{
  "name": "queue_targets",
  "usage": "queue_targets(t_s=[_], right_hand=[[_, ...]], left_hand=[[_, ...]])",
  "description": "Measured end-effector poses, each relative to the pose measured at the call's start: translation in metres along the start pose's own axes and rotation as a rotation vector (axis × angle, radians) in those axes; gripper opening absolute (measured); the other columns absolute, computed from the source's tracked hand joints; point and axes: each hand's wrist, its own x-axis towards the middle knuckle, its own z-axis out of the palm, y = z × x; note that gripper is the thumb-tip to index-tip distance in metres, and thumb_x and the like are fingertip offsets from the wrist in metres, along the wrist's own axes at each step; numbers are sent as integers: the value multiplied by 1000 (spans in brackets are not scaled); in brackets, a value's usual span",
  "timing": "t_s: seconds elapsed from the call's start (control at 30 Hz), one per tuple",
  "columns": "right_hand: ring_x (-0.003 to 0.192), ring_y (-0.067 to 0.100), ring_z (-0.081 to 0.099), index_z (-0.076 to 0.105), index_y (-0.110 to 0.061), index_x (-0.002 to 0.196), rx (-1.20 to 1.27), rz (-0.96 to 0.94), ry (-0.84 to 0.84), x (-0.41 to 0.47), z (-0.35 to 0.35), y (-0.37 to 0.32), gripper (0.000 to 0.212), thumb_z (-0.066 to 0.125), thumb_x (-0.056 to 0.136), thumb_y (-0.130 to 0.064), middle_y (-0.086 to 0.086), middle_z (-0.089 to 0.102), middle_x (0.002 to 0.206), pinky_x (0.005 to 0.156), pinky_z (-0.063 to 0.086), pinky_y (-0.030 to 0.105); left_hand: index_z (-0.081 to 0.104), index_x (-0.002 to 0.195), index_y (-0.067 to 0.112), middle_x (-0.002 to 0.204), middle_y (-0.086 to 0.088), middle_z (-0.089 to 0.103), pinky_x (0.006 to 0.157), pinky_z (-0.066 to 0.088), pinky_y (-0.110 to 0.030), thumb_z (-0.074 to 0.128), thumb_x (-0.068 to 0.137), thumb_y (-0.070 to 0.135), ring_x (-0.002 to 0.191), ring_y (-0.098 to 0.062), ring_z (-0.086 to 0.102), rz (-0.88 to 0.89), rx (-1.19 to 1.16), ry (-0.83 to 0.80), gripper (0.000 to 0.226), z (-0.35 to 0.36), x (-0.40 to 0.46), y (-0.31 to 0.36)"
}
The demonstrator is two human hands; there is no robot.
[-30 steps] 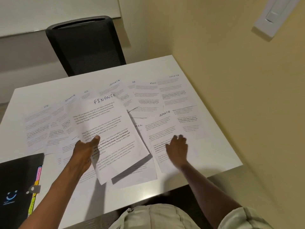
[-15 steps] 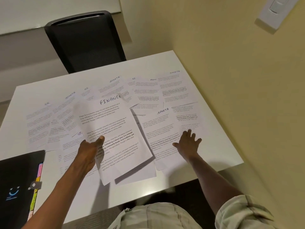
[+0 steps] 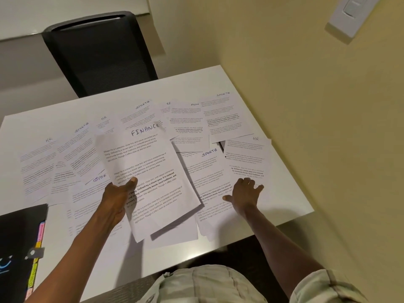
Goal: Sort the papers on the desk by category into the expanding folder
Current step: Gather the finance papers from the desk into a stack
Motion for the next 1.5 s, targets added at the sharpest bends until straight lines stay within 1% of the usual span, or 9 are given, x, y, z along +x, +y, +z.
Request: queue_targets(t_s=[0.37, 0.57, 0.67, 0.8, 1.03, 1.13, 1.23, 1.33, 1.5], right_hand=[[107, 28, 52, 54, -6, 115, 304, 53, -55, 9, -9, 3, 63, 80, 73, -43, 11, 53, 117, 87, 48, 42], [92, 29, 65, 69, -12, 100, 530, 84, 164, 19, -13, 12, 22, 62, 88, -29, 8, 71, 97, 77, 53, 37], [80, 28, 68, 69, -10, 81, 559, 70, 194, 24, -16, 17, 19, 60, 88, -25, 6, 72, 84, 65, 51, 30], [83, 29, 67, 67, -8, 87, 734, 210, 251, 36, -33, 35, 18, 55, 91, -21, 10, 72, 90, 66, 46, 27], [102, 41, 55, 59, 1, 108, 450, 342, 359, 77, -68, 94, 24, 48, 89, -9, 26, 58, 108, 86, 45, 49], [100, 35, 59, 60, -4, 115, 397, 31, 500, 65, -53, 67, 27, 51, 91, -12, 18, 62, 108, 84, 48, 43], [107, 24, 60, 59, -16, 119, 363, -362, 242, 45, -19, 29, 38, 52, 93, -43, 4, 64, 117, 92, 45, 37], [128, 29, 49, 47, -14, 134, 183, -319, -69, 43, 0, 20, 63, 39, 92, -60, 8, 49, 143, 105, 37, 46], [150, 30, 9, 23, -14, 153, 145, -351, -35, 34, 1, 17, 72, 46, 95, -51, 11, 8, 163, 121, 10, 50]], left_hand=[[62, 112, 5, 94, -9, 68, 66, 50, -33, 67, 92, 8, 77, -25, 63, -19, 19, -3, 21, 3, 7, 2], [61, 112, 7, 91, -6, 67, 66, 49, -32, 66, 92, 8, 75, -24, 62, -18, 23, 25, 20, -4, 9, 5], [61, 110, 7, 89, -5, 67, 65, 48, -31, 66, 92, 8, 75, -23, 62, -9, 25, 36, 18, -7, 11, 7], [62, 109, 7, 90, -6, 67, 66, 49, -32, 67, 92, 9, 74, -23, 62, -19, 29, 33, 18, -10, 12, 7], [61, 107, 9, 92, -5, 67, 67, 49, -31, 66, 92, 8, 76, -22, 63, -4, 22, 36, 16, -13, 12, 8], [62, 103, 10, 89, -7, 66, 66, 49, -32, 67, 92, 9, 72, -21, 61, 1, 27, 22, 12, -11, 13, 9], [63, 93, 13, 86, -6, 66, 63, 49, -32, 67, 92, 8, 71, -21, 61, -4, 23, 11, 6, -7, 11, 11], [63, 91, 13, 86, -6, 66, 64, 48, -32, 67, 92, 9, 70, -21, 61, 6, 25, 11, 6, -8, 11, 14], [63, 98, 12, 87, -5, 66, 65, 49, -32, 68, 91, 10, 74, -22, 61, -5, 19, 19, 9, -15, 14, 14]])
